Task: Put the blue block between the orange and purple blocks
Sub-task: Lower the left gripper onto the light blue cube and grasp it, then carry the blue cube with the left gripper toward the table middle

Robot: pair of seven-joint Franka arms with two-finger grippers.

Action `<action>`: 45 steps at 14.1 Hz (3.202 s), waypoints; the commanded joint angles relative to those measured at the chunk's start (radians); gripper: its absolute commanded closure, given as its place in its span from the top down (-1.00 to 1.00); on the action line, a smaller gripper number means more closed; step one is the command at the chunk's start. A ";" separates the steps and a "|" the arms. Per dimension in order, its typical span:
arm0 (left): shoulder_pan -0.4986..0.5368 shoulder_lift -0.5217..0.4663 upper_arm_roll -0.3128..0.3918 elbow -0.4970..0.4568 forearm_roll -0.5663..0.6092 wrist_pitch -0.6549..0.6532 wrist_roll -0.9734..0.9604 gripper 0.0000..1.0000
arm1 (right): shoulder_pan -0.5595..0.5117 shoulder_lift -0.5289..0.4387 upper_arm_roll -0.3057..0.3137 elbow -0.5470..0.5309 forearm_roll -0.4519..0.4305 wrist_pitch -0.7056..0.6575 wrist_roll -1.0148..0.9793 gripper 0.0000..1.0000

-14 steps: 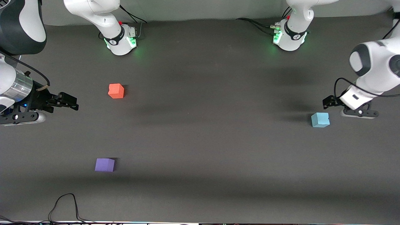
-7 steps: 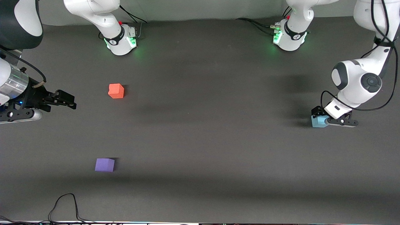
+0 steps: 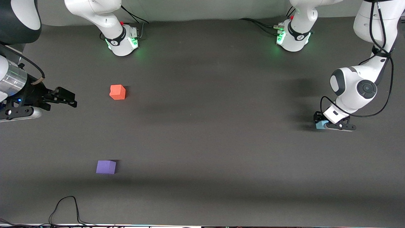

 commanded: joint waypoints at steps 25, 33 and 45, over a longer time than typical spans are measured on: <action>-0.954 0.375 -0.107 1.136 0.069 -0.803 -1.418 -0.21 | -0.036 0.044 -0.055 0.017 0.053 0.030 -0.054 1.00; -1.051 0.585 -0.107 1.145 0.152 -0.567 -1.414 -0.21 | -0.039 0.044 -0.055 0.017 0.057 0.039 -0.051 1.00; -0.883 0.408 -0.162 1.138 0.065 -0.742 -1.321 1.00 | -0.025 0.035 -0.071 0.009 0.059 -0.026 -0.045 1.00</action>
